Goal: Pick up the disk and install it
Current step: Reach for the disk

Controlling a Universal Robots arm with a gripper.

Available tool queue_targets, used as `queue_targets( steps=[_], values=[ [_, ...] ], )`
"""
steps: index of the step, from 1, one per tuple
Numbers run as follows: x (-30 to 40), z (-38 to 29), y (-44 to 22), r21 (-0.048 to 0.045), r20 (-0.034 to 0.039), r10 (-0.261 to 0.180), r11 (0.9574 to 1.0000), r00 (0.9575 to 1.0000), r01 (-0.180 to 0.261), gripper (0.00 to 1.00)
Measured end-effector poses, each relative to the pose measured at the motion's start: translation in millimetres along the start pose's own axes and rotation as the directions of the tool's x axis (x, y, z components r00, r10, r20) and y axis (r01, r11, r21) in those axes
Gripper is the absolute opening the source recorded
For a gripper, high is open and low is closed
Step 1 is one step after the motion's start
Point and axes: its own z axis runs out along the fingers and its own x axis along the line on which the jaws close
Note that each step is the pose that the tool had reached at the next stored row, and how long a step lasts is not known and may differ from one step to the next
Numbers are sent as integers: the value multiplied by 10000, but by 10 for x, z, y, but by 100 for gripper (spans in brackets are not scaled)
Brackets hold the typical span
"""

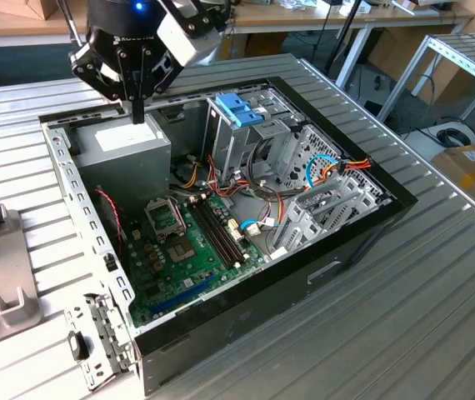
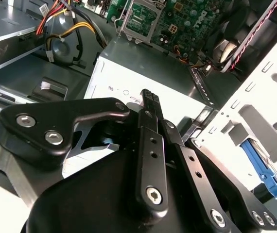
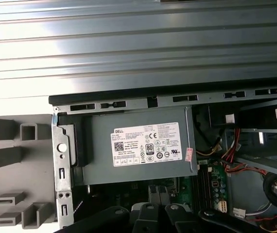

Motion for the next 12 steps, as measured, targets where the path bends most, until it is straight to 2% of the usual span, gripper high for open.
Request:
queue_targets(
  steps=[12],
  values=[
    [96, -3, -7, 0, 0, 0, 10000, 10000, 0, 10]
  ],
)
